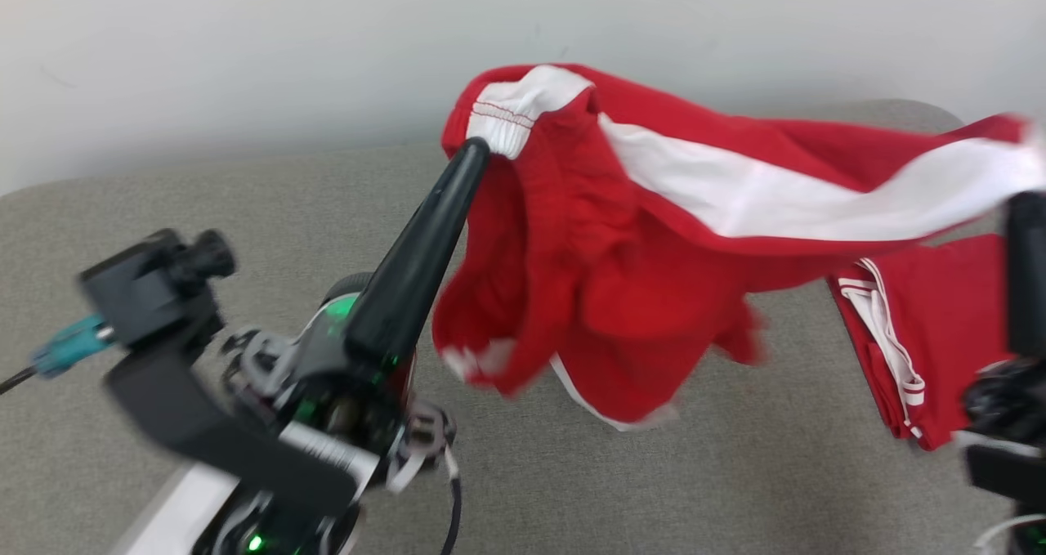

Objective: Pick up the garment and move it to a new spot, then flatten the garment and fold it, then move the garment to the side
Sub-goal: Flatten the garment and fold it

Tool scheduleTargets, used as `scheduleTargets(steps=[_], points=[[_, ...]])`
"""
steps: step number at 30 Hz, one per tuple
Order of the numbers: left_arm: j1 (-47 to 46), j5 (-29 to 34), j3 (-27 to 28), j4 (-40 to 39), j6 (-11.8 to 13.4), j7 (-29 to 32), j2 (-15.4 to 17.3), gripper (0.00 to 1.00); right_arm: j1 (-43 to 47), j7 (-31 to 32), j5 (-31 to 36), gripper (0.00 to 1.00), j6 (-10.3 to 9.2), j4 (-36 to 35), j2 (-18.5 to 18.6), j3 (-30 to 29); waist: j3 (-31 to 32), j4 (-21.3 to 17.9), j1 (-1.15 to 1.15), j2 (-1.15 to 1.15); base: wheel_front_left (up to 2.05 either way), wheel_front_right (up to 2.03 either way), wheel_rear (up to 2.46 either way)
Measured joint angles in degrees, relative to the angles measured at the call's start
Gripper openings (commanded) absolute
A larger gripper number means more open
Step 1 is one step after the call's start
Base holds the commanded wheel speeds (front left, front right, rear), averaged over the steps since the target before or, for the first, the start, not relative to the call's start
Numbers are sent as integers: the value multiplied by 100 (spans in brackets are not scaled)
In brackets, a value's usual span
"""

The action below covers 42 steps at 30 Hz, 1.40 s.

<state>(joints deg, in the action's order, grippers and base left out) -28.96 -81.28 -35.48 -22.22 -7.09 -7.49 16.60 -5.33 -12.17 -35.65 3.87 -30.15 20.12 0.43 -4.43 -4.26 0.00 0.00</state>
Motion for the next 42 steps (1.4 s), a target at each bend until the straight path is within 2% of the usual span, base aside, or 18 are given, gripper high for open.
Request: scheduleTargets(steps=[2, 4, 6, 8, 11, 14, 16, 18, 20, 22, 25, 31, 36, 42], points=[[71, -87, 101, -466, -1, 29, 60, 0, -16, 12, -107, 0, -3, -205, 54, -185, -1, 38, -1, 0, 0, 0, 0], [77, -171, 171, -684, 47, 88, 170, 0, -153, 180, -132, 0, -91, -133, 104, -267, -32, 59, -1, 0, 0, 0, 0], [75, -168, 248, -536, 314, 102, 222, 0, -435, 415, -238, 0, -92, 175, 124, -160, -92, 67, 0, 0, 0, 0, 0], [68, -170, 308, -126, 552, 143, 224, 0, -763, 705, -265, 0, -159, 675, 114, 97, -171, 68, 0, 0, 0, 0, 0], [-104, -167, 490, 967, 914, 160, 135, 0, -1574, 1087, -285, 0, -238, 1663, 16, 508, -330, 62, 0, 0, 0, 0, 0], [-873, -69, 793, 2109, 1165, 73, -75, 0, -2811, 1258, -328, 0, -338, 2557, -197, 595, -508, 46, 2, 1, 0, 0, 0], [-1567, -69, 923, 2393, 1148, 56, -277, 0, -3583, 1228, -374, 0, -404, 2753, -320, 443, -615, 33, 3, 2, 0, 0, 0], [-2215, -69, 940, 2448, 1015, 62, -502, 0, -4103, 1124, -402, 0, -444, 2766, -313, 222, -704, 28, 2, 1, 0, 0, 0], [-2592, -68, 892, 2458, 899, 124, -582, 0, -4281, 1089, -394, 0, -465, 2759, -198, 114, -762, 39, 2, 1, 0, 0, 0], [-2652, -47, 860, 2475, 901, 148, -573, 0, -4258, 1094, -397, 0, -470, 2757, -148, 93, -777, 54, 2, 1, 0, 0, 0], [-2431, 27, 694, 2546, 859, 288, -338, 0, -3952, 1298, -391, 0, -463, 2759, -91, 307, -835, 73, 1, 1, 0, 0, 0], [-1472, 806, -316, 3387, 962, 658, 207, 0, -2275, 1935, -309, 0, -452, 2927, -40, 909, -1078, 20, 2, 1, 0, 0, 0], [-1174, 1337, -959, 3988, 935, 973, 555, 0, -1689, 2230, -349, 0, -436, 3314, -110, 1228, -1373, -92, 1, 1, 0, 0, 0], [-1283, 1646, -1238, 4490, 535, 1109, 682, 0, -1650, 2282, -348, 0, -315, 3639, -36, 1260, -1587, -269, 2, 2, 0, 0, 0]])
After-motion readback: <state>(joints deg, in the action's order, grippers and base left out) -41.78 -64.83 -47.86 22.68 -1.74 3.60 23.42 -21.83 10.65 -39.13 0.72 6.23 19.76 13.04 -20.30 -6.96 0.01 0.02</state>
